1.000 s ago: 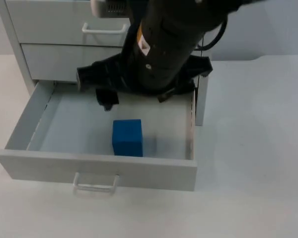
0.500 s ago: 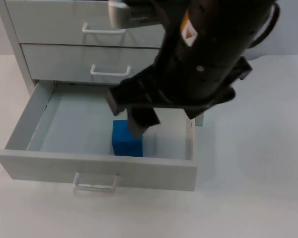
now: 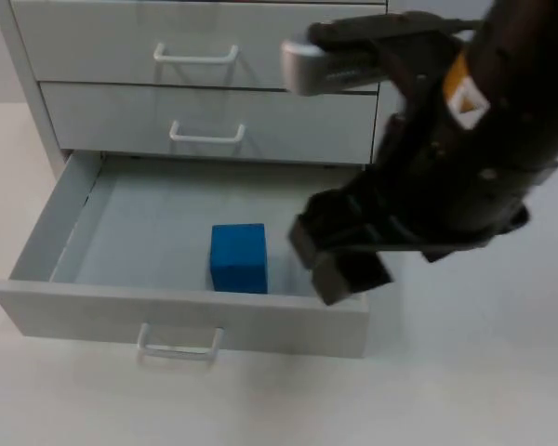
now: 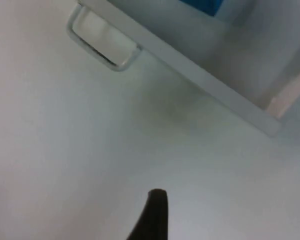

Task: Open the drawer with the left hand, place the block into the drawer with the right hand, then close the drawer with the left hand.

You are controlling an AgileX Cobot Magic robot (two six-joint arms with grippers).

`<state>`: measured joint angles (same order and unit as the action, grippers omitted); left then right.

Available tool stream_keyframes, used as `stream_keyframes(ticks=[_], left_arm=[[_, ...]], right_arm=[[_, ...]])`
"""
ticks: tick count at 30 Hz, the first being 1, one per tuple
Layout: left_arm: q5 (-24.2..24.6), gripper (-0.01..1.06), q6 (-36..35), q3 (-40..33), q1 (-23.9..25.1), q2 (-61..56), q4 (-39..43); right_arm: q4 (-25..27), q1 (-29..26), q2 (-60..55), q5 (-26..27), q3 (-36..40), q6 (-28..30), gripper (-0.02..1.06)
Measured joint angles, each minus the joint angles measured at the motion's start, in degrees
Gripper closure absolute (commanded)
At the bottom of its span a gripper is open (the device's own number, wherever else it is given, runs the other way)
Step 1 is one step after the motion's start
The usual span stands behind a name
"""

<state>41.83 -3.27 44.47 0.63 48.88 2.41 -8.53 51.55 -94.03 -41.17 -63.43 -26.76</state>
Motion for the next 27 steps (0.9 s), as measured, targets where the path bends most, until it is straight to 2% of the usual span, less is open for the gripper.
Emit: stream_keyframes(ticks=[6, 11, 12, 16, 18, 27], left_arm=[[0.0, 0.0, 0.0, 0.0, 0.0, 0.0, 0.0], [0.0, 0.0, 0.0, 0.0, 0.0, 0.0, 0.0], [0.0, 0.0, 0.0, 0.0, 0.0, 0.0, 0.0], [0.0, 0.0, 0.0, 0.0, 0.0, 0.0, -0.1], [0.0, 0.0, 0.0, 0.0, 0.0, 0.0, -0.1], [0.0, 0.0, 0.0, 0.0, 0.0, 0.0, -0.1]], right_arm=[[0.0, -6.1, 4.1, 0.4, 5.6, 1.4, 0.29], [0.0, -13.9, 9.7, 0.4, 10.0, 3.8, 0.29], [0.0, -13.9, 9.7, 0.4, 10.0, 3.8, 0.29], [0.0, -21.2, 14.0, -1.5, 11.4, 7.0, 0.29], [0.0, -22.4, 14.4, -1.9, 11.4, 7.6, 0.29], [8.2, -37.3, 19.1, -4.6, 11.4, 20.4, 0.29]])
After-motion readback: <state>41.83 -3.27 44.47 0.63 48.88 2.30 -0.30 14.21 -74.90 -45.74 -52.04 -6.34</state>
